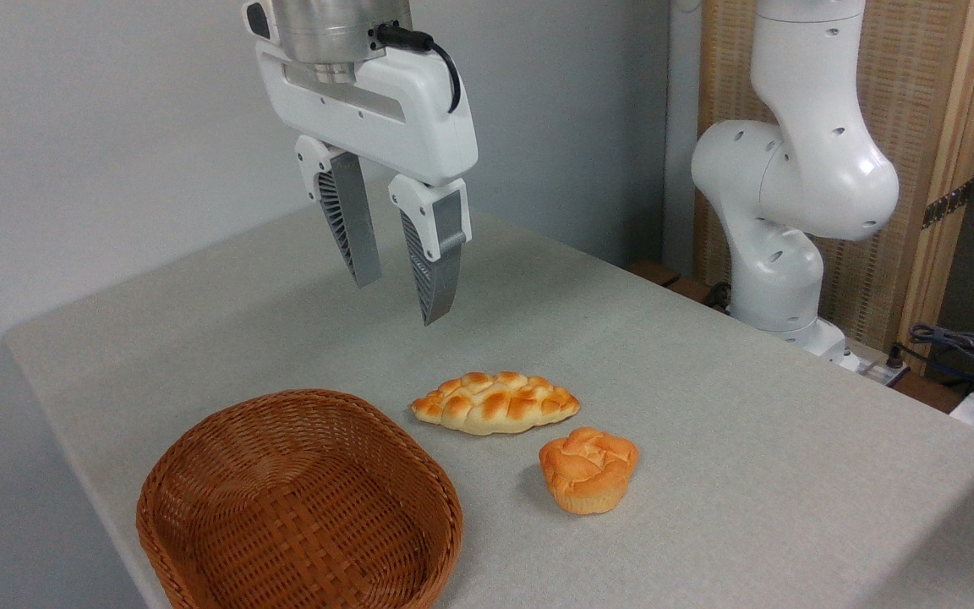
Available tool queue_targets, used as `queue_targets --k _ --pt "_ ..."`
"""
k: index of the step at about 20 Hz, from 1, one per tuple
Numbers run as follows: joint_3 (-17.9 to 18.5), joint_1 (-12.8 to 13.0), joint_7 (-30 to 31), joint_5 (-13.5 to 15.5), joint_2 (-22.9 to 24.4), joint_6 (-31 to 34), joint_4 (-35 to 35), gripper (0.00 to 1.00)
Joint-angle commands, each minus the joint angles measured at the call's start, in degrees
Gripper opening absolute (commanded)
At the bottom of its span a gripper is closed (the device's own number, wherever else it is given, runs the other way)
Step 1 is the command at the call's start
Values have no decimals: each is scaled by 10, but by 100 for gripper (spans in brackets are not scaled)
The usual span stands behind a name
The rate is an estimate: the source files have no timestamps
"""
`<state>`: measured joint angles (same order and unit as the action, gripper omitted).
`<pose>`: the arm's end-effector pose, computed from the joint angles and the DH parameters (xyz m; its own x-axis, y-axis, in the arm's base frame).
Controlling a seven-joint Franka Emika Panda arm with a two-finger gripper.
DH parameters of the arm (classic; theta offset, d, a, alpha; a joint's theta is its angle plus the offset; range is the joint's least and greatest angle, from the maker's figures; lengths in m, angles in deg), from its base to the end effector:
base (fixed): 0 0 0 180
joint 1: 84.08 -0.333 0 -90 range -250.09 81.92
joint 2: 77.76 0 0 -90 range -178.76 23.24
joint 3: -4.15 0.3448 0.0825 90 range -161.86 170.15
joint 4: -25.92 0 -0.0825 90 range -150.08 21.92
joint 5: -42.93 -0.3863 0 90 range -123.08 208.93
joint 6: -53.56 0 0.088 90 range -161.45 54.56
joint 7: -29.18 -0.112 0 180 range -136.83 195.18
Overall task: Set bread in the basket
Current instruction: 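Move the open gripper toward the round orange bun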
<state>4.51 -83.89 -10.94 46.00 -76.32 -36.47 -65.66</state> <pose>0.5481 -0.0043 0.6493 0.7667 -0.6412 0.0331 -0.6420 -0.7655 0.0423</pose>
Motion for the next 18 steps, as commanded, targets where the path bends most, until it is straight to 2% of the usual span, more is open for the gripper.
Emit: queue_targets --k 1,9,13,16,18 --pt "9 4 -26 14 -1 6 7 100" --pt "8 4 -28 12 10 6 -17 100" --pt "3 9 -41 7 63 -22 -109 100" --pt "10 10 -115 5 108 -54 -181 100" --pt "40 10 -124 4 132 -66 -227 100"
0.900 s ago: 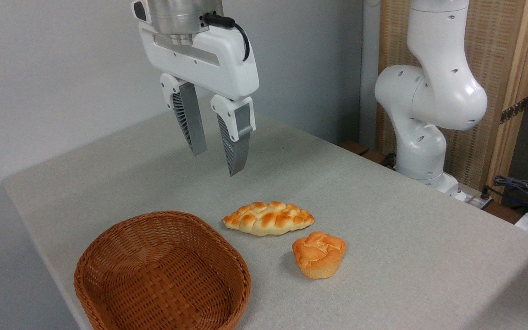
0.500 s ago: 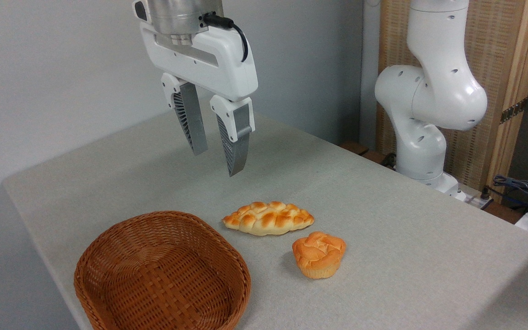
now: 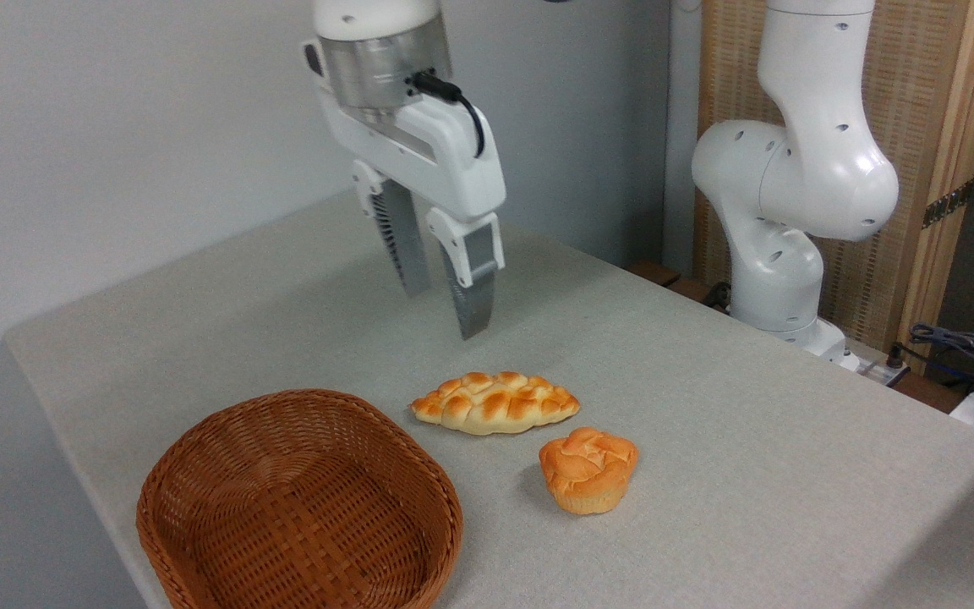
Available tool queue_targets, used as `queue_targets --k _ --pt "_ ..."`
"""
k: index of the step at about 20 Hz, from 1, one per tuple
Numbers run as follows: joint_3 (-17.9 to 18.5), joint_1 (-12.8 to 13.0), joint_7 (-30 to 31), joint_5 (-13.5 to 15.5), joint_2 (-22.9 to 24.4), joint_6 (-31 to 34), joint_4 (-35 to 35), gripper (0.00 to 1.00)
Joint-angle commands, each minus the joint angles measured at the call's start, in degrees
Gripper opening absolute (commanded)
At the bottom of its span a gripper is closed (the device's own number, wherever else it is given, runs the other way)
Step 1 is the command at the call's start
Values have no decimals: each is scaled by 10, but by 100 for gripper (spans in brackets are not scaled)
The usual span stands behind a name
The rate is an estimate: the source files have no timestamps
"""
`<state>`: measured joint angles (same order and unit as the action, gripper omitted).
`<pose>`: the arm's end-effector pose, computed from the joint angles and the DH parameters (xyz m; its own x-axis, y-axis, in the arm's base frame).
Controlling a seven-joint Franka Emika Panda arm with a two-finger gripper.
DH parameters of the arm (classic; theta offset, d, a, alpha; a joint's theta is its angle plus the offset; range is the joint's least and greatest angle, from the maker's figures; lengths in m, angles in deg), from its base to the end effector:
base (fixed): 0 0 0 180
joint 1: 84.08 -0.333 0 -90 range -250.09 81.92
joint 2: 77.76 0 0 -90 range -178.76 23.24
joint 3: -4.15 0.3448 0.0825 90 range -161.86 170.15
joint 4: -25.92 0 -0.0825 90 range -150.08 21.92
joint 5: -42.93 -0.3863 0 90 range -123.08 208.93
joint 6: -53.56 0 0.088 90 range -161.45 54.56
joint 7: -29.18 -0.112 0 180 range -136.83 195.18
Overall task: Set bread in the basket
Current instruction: 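Move the open gripper toward the round orange bun, then lower the gripper around the round orange bun and close it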
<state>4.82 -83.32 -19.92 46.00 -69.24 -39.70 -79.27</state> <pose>0.5050 -0.0061 0.6064 0.6570 -0.7539 0.0025 -0.7515 -0.6547 0.0810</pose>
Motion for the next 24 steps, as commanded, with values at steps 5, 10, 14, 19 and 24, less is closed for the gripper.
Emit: queue_targets --k 5,10,14,19,24 --pt "45 6 -86 -96 101 -131 -224 100" --pt "46 5 -88 -105 93 -224 -300 100" --pt "46 3 -94 -134 85 -235 -309 100" --pt "46 4 -100 -170 82 -243 -314 100" --pt "46 4 -101 -174 81 -276 -349 91"
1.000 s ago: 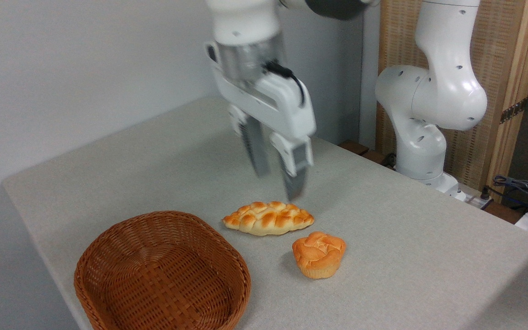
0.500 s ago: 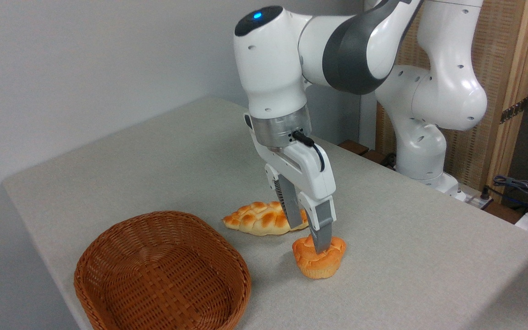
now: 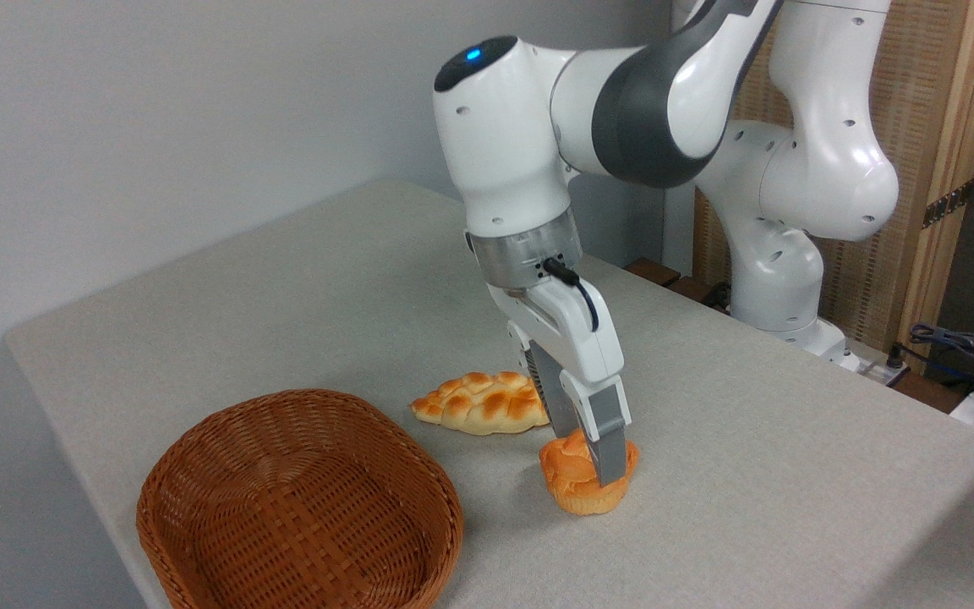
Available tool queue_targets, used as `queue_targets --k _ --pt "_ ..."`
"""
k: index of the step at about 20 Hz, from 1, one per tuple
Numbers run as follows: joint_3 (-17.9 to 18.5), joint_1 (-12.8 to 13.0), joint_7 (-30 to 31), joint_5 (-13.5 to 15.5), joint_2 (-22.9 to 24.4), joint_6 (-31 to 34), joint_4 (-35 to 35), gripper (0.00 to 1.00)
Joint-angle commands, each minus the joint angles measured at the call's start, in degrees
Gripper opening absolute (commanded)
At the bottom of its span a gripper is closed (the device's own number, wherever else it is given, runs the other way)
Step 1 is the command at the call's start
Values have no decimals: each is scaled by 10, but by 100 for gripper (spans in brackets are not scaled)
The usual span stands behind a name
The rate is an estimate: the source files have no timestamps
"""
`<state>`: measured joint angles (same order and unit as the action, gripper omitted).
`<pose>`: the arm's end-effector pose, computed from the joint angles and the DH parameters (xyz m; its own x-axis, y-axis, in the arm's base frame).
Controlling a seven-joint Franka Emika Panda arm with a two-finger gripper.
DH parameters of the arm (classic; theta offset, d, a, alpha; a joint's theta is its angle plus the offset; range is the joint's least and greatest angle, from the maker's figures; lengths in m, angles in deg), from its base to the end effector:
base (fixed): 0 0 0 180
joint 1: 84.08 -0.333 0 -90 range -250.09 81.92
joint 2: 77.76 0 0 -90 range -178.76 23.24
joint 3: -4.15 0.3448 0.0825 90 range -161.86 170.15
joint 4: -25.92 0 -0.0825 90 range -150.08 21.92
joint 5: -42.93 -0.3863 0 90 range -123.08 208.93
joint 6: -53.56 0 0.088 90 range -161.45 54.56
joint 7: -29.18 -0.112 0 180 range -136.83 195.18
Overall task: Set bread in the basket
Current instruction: 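Lift the gripped orange bun off the table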
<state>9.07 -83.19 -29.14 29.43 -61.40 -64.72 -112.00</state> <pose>0.4347 0.0450 0.4389 0.4751 -0.8604 -0.1841 -0.8781 -0.4773 -0.0353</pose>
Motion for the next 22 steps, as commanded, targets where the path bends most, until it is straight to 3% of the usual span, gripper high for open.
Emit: queue_targets --k 1,2,4,6,10,22 --pt "4 3 -9 -8 3 -27 -24 84" --pt "4 3 -9 -8 2 -27 -23 79" --pt "4 3 -13 -8 2 -22 -23 56" --pt "4 3 -21 -8 2 -20 -23 40" --pt "4 3 -33 -8 2 -19 -23 36" --pt "4 3 -31 -8 -4 -8 1 36"
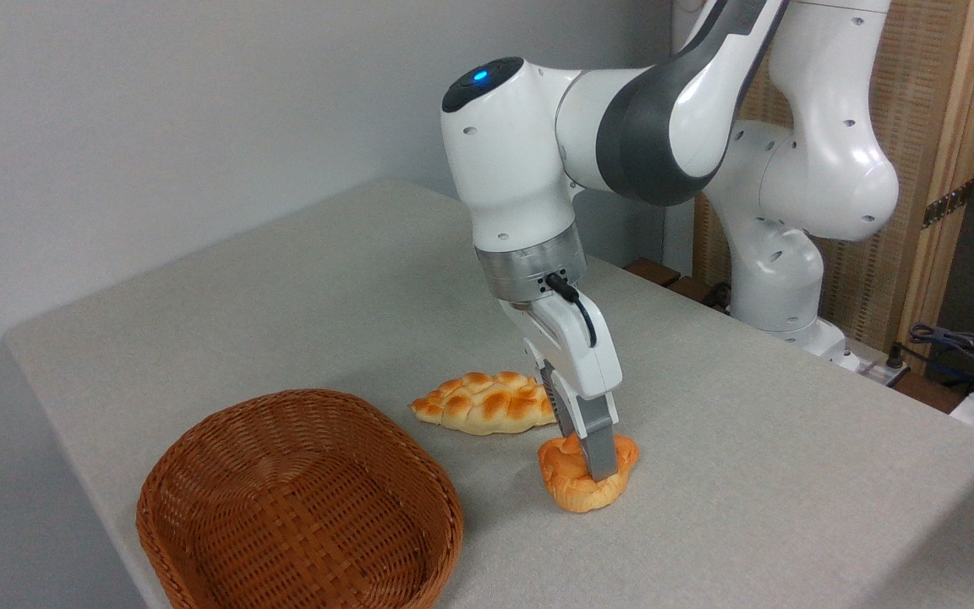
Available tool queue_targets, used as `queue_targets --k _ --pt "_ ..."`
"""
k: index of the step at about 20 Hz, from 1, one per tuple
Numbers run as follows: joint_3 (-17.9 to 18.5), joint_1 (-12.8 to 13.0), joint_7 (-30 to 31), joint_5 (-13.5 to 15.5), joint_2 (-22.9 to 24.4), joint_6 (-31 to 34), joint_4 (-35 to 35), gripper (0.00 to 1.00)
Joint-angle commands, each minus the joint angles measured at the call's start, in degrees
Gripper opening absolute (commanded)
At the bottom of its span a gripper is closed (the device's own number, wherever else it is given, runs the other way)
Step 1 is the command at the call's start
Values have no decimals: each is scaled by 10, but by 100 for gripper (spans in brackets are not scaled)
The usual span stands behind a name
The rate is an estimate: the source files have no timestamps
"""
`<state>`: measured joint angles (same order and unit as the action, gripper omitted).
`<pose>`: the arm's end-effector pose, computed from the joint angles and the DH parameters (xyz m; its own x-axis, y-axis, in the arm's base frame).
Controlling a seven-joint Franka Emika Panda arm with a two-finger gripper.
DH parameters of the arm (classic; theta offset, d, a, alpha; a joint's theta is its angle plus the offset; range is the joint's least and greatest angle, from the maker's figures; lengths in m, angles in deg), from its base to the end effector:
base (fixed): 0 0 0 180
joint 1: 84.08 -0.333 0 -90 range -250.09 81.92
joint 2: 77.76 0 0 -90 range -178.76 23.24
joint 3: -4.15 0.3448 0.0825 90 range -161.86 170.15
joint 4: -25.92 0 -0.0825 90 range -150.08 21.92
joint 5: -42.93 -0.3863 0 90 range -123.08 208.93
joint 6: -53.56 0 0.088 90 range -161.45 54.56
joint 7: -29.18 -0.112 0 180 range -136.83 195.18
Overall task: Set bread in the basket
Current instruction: 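Lift the gripped orange bun off the table, then carry the orange bun over the wicker basket and lower it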
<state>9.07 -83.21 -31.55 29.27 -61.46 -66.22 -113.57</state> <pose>0.4310 0.0440 0.4281 0.4316 -0.8827 -0.1858 -0.9001 -0.4349 -0.0246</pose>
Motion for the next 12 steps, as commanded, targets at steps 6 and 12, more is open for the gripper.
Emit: queue_targets --k 6,12 --pt "-4 4 -2 39 -75 121 218 45" --pt "-50 4 97 127 -200 133 397 46"
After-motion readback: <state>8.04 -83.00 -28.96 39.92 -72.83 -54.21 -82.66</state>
